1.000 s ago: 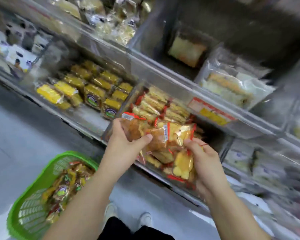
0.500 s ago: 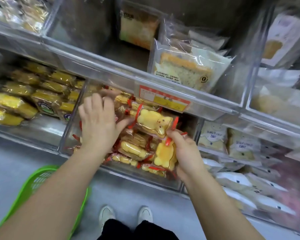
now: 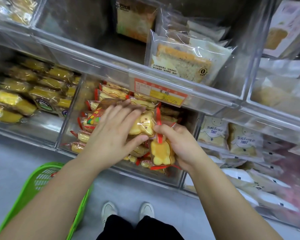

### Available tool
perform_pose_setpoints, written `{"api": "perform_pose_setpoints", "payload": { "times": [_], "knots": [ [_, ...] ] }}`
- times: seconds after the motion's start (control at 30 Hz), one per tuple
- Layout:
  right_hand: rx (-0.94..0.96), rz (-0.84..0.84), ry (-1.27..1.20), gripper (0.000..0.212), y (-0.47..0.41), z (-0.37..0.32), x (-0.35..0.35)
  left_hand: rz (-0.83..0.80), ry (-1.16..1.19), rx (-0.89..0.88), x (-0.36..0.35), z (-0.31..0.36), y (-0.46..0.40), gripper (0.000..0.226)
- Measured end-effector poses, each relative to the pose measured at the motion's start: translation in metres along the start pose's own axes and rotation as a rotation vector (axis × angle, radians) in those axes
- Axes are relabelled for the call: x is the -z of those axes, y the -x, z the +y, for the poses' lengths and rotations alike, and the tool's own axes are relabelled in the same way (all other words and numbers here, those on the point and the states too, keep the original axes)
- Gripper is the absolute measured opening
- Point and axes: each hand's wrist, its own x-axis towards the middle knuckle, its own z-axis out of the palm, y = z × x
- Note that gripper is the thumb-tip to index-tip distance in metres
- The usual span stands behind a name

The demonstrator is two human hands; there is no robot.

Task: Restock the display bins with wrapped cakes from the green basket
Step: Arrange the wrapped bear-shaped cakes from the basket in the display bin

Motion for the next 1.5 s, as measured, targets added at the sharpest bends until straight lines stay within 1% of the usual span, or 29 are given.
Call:
{"api": "perform_pose_setpoints", "payload": {
  "times": [0.07, 0.13, 0.17, 0.23, 0.3, 0.33, 0.37, 0.43, 0.5, 0.53, 0.6, 0.63, 0.7, 0.77, 0.8, 0.9, 0.97, 1.03, 1.1, 1.17, 1.23, 1.27, 1.33, 1.37, 1.4, 1.47, 1.5],
  "knots": [
    [0.019, -0.013, -0.009, 0.029, 0.002, -0.003, 0.003, 0.038, -0.024, 0.03, -0.002, 0.005, -0.001, 0.064],
    [0.05, 0.008, -0.068, 0.041, 0.004, -0.004, 0.007, 0.09, 0.069, 0.134, -0.003, 0.012, -0.001, 0.063],
    [0.058, 0.011, -0.109, 0.046, 0.005, -0.004, 0.008, 0.125, 0.183, 0.215, -0.004, 0.016, -0.001, 0.061],
    [0.067, -0.019, -0.163, 0.054, 0.01, -0.003, 0.011, 0.188, 0.511, 0.406, -0.006, 0.023, 0.002, 0.058],
    [0.089, -0.058, -0.133, 0.06, 0.015, 0.001, 0.013, 0.212, 0.922, 0.588, -0.01, 0.029, 0.004, 0.07],
    [0.108, -0.063, -0.09, 0.062, 0.017, 0.003, 0.013, 0.227, 1.091, 0.633, -0.013, 0.03, 0.005, 0.076],
    [0.132, -0.061, -0.033, 0.062, 0.02, 0.004, 0.012, 0.245, 1.22, 0.647, -0.016, 0.03, 0.005, 0.079],
    [0.21, -0.048, 0.107, 0.059, 0.023, 0.005, 0.007, 0.254, 1.403, 0.638, -0.018, 0.032, 0.005, 0.084],
    [0.291, -0.012, 0.259, 0.053, 0.023, 0.005, 0.003, 0.236, 1.507, 0.598, -0.019, 0.033, 0.005, 0.082],
    [0.307, 0.021, 0.322, 0.047, 0.022, 0.004, 0.002, 0.222, 1.515, 0.579, -0.02, 0.032, 0.006, 0.077],
    [0.299, 0.063, 0.409, 0.033, 0.02, 0.003, 0.002, 0.165, 1.433, 0.547, -0.019, 0.028, 0.009, 0.07],
    [0.284, 0.063, 0.43, 0.028, 0.02, 0.001, 0.002, 0.114, 1.35, 0.532, -0.018, 0.026, 0.011, 0.068],
    [0.22, 0.028, 0.441, 0.025, 0.02, -0.003, 0.007, 0.021, 1.113, 0.501, -0.015, 0.017, 0.017, 0.062],
    [0.15, -0.002, 0.492, 0.025, 0.021, -0.007, 0.014, 0.022, 0.873, 0.468, -0.014, 0.004, 0.028, 0.057],
    [0.117, -0.029, 0.552, 0.024, 0.02, -0.009, 0.018, 0.036, 0.812, 0.472, -0.014, -0.001, 0.033, 0.052],
    [0.026, -0.209, 0.692, 0.025, 0.023, -0.011, 0.02, 0.036, 0.824, 0.485, -0.016, -0.011, 0.041, 0.043],
    [0.072, -0.257, 0.867, 0.026, 0.021, -0.01, 0.013, 0.028, 0.851, 0.475, -0.018, -0.014, 0.042, 0.042],
    [0.152, -0.241, 1.121, 0.032, 0.016, -0.003, 0.003, 0.039, 0.913, 0.48, -0.018, -0.016, 0.04, 0.039],
    [0.192, -0.2, 1.348, 0.039, 0.01, 0.008, -0.012, 0.046, 0.965, 0.485, -0.017, -0.018, 0.039, 0.037],
    [0.219, -0.088, 1.445, 0.041, 0.004, 0.022, -0.028, 0.041, 0.994, 0.474, -0.017, -0.02, 0.041, 0.032],
    [0.235, 0.056, 1.466, 0.038, -0.002, 0.035, -0.04, -0.002, 0.949, 0.44, -0.015, -0.021, 0.045, 0.029],
    [0.236, 0.111, 1.466, 0.039, -0.004, 0.041, -0.044, -0.036, 0.852, 0.407, -0.015, -0.022, 0.048, 0.03],
    [0.221, 0.133, 1.372, 0.046, -0.006, 0.046, -0.042, -0.121, 0.518, 0.297, -0.017, -0.026, 0.053, 0.034],
    [0.203, 0.102, 1.27, 0.052, -0.007, 0.046, -0.037, -0.163, 0.366, 0.24, -0.017, -0.027, 0.054, 0.035],
    [0.174, 0.064, 1.153, 0.059, -0.007, 0.043, -0.032, -0.201, 0.264, 0.204, -0.018, -0.027, 0.053, 0.036],
    [0.076, 0.058, 0.91, 0.067, -0.003, 0.036, -0.022, -0.242, 0.151, 0.17, -0.019, -0.027, 0.051, 0.035],
    [0.01, 0.091, 0.762, 0.065, 0.0, 0.034, -0.017, -0.248, 0.097, 0.149, -0.018, -0.027, 0.049, 0.034]
  ]
}}
